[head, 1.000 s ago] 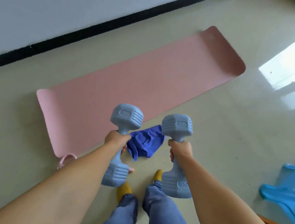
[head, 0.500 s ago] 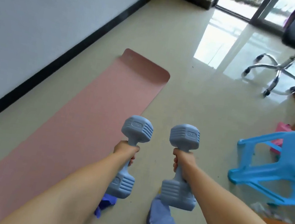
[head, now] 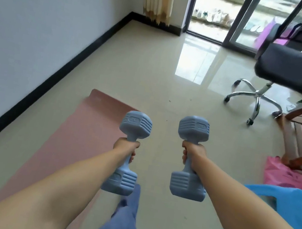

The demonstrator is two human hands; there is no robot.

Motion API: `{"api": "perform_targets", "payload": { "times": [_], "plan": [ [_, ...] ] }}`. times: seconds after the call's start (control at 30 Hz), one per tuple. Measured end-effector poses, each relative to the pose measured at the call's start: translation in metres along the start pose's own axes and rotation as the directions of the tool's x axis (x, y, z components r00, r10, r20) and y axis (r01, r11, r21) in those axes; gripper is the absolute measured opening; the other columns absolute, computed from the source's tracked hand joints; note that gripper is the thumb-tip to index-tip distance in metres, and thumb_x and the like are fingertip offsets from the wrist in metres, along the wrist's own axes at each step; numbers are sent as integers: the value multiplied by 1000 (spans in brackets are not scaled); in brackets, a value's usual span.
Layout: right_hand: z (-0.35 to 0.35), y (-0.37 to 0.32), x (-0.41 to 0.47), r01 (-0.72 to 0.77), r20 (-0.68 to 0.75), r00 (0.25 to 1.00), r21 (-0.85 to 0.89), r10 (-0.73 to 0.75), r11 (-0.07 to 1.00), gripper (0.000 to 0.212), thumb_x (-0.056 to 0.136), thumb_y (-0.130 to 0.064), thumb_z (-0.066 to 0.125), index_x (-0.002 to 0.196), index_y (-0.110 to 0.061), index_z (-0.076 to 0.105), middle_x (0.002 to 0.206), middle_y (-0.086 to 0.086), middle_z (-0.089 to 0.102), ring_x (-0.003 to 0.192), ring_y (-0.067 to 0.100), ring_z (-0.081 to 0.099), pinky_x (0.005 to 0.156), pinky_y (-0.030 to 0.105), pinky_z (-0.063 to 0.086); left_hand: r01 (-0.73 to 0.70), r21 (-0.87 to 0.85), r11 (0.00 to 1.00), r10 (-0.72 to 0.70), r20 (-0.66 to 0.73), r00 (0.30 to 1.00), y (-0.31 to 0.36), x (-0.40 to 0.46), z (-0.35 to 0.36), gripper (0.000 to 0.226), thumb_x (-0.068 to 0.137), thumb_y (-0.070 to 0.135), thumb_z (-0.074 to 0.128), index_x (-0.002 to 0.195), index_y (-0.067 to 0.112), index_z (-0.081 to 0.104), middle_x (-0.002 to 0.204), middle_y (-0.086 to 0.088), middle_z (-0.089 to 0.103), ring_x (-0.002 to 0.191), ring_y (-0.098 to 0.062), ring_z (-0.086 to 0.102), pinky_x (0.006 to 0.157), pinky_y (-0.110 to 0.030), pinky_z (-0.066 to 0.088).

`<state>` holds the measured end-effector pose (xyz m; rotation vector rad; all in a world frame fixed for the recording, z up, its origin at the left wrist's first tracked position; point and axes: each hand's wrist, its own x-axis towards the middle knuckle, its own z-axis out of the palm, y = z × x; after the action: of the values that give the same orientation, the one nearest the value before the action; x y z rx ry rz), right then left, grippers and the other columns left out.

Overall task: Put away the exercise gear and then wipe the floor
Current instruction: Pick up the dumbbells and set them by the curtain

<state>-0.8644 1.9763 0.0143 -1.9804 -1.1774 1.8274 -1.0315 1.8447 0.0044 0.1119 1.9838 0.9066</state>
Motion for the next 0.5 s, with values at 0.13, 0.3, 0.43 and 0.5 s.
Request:
{"api": "perform_targets", "payload": {
  "times": [0.13,0.3,0.43,0.5],
  "plan": [
    [12,-88,48,-18,-15,1000,47,19,999,13,82,-9,55,70,-10,50,55,5,45,45,19,38,46,23,35,5,15,1000,-5,34,999,92,63,-1,10,84,13,55,75,9,52,55,-7,44,46,-20,39,47,-24,35],
    [11,-187,120,-18,-41,999,98,22,995,12,82,-8,55,71,-10,49,56,6,45,45,19,38,47,23,35,-20,73,997,15,68,998,201,143,21,12,84,11,55,73,9,50,54,-7,43,45,-19,37,47,-24,32],
    [5,-269,201,-12,-39,999,101,16,995,15,82,-7,54,69,-11,48,55,6,44,45,19,37,46,23,33,-50,108,993,45,55,997,288,215,54,8,82,13,54,77,7,53,57,-8,46,47,-21,41,48,-24,36],
    [2,-314,244,-9,-32,999,77,11,997,15,82,-6,53,68,-10,48,54,6,43,45,18,37,46,22,33,-43,103,994,39,41,998,333,249,72,7,82,14,54,80,7,53,58,-7,46,48,-21,41,49,-25,37]
  ]
}}
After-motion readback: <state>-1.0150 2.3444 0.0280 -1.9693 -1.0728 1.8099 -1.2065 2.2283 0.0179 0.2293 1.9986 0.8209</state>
